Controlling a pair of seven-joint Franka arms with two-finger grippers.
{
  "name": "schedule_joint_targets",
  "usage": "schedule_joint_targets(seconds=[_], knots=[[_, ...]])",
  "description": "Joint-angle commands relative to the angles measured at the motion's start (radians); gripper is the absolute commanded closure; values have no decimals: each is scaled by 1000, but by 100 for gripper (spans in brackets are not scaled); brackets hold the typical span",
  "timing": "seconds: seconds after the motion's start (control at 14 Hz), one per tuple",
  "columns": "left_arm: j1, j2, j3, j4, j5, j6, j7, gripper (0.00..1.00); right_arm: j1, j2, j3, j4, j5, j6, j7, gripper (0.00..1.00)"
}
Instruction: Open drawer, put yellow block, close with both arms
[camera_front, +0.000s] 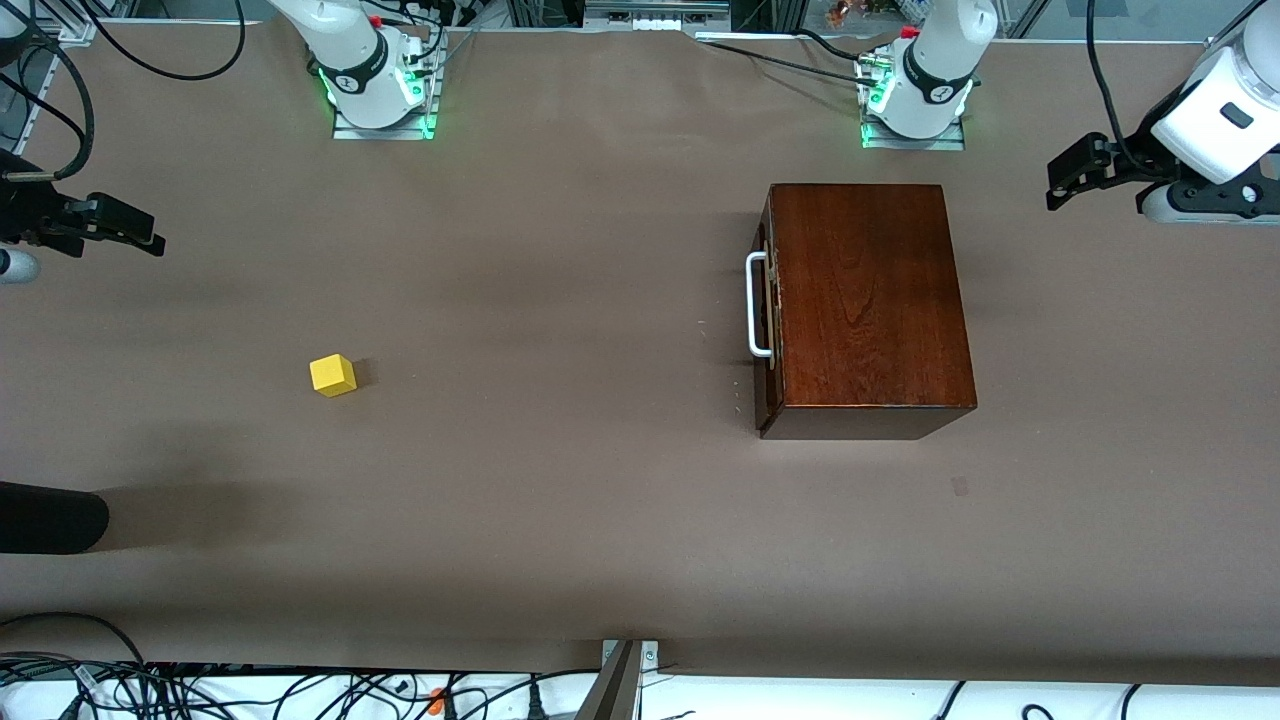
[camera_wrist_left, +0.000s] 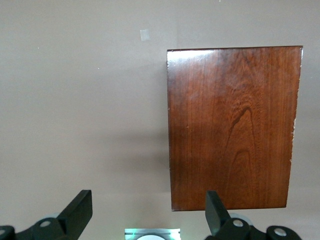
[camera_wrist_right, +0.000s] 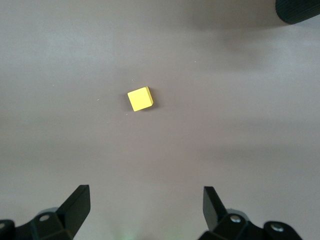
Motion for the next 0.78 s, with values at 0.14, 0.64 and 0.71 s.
schedule_joint_targets(seconds=[0.14,0.64,0.71], knots=[[-15,82,-237,17,7,56,-302,0,-9,-7,3,-9,18,3,-4,0],[-194,298,-437,174,128,79,-746,0,-7,-7,3,-9,18,1,-4,0],[-236,329,-437,187,162,79,-791,0,-9,-7,3,-9,18,1,-4,0]])
